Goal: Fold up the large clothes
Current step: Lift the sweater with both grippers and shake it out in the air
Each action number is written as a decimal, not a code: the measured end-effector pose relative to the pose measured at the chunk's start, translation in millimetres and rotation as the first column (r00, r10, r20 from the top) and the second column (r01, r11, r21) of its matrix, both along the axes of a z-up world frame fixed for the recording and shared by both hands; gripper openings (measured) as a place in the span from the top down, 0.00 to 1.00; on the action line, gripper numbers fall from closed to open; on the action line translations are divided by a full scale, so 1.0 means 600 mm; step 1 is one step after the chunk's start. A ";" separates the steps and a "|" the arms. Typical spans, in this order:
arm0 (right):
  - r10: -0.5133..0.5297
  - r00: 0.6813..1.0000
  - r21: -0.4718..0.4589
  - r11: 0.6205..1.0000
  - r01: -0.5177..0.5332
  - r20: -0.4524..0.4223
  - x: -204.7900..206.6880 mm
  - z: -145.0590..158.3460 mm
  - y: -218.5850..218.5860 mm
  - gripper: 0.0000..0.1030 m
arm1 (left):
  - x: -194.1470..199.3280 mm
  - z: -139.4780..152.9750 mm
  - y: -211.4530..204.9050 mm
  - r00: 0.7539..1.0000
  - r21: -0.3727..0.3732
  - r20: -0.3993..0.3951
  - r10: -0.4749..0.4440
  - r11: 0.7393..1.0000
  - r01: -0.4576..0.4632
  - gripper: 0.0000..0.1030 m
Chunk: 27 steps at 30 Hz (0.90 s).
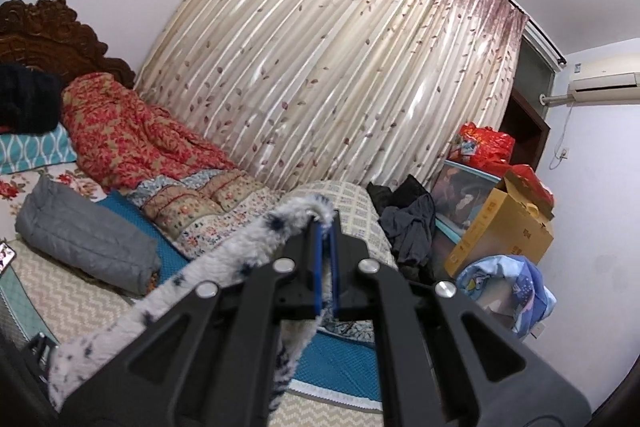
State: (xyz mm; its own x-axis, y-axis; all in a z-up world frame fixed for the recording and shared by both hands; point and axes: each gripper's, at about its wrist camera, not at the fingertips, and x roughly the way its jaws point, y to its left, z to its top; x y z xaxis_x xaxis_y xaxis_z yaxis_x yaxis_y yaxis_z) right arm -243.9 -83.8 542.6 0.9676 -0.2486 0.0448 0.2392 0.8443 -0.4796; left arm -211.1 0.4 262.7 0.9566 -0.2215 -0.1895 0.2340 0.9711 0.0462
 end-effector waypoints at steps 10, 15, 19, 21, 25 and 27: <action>-0.069 0.997 0.139 0.988 0.063 0.040 -0.084 0.001 -0.153 0.97 | -0.087 0.211 0.140 0.978 -0.239 0.174 -0.115 0.959 0.155 0.85; 0.002 1.000 0.239 0.971 -0.008 0.025 -0.169 -0.023 -0.207 0.97 | -0.126 0.299 0.144 0.964 -0.267 0.203 -0.172 0.937 0.224 0.85; 0.060 0.998 0.290 0.955 -0.067 0.034 -0.240 -0.038 -0.235 0.97 | -0.145 0.342 0.148 0.954 -0.255 0.199 -0.224 0.928 0.271 0.85; 0.083 0.996 0.307 0.947 -0.091 0.038 -0.268 -0.044 -0.244 0.97 | -0.142 0.356 0.145 0.954 -0.231 0.179 -0.241 0.932 0.279 0.85; 0.116 0.993 0.350 0.930 -0.113 0.012 -0.278 -0.058 -0.267 0.97 | -0.111 0.373 0.132 0.959 -0.190 0.068 -0.276 0.940 0.284 0.85; 0.112 0.993 0.370 0.924 -0.091 -0.035 -0.248 -0.074 -0.283 0.97 | -0.078 0.375 0.123 0.961 -0.167 -0.007 -0.275 0.948 0.270 0.85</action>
